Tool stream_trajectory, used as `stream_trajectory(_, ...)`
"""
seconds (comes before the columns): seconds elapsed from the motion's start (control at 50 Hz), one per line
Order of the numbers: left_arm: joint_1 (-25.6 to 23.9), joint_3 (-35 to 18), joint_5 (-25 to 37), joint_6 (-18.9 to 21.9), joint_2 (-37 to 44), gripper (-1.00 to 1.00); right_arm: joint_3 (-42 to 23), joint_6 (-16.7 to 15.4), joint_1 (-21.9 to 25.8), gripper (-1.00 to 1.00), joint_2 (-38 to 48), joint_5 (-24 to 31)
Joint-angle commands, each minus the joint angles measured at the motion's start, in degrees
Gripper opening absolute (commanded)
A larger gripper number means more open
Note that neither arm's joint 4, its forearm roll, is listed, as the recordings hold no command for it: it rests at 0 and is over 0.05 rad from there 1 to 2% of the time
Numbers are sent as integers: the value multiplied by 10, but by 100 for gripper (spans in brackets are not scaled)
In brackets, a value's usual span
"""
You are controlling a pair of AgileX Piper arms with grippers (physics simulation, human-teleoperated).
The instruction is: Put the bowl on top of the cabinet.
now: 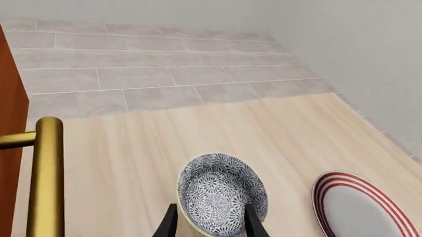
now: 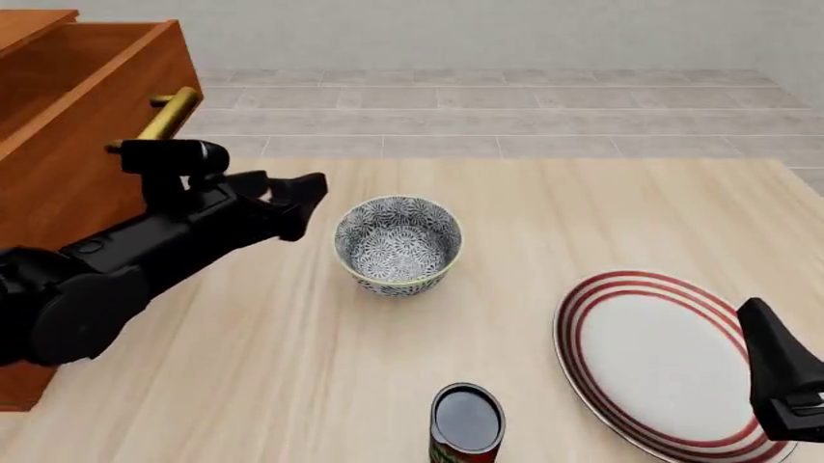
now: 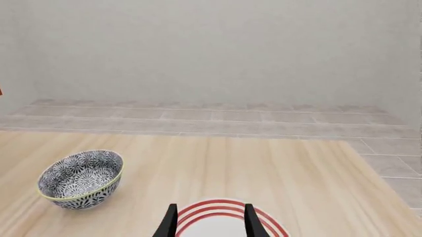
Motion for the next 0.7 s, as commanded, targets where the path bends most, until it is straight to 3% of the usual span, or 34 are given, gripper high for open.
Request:
stream_trajectory(0.02,4,-16,6,-15,32,100,1,-2,1,100,0,1)
stream_trajectory(0.2,8,-20,2,-26,56,100,0,-2,-1,100,1,1)
stream_trajectory(0.28,9,-22,-4,-49,67,100,0,0,-3,100,3,0)
stream_trajectory(0.32,17,-29,2,-36,74,100,0,0,-4,100,5,-1)
stream_trajectory(0.7,25,-49,-11,-54,138,100,0,9,-5,100,18,-10)
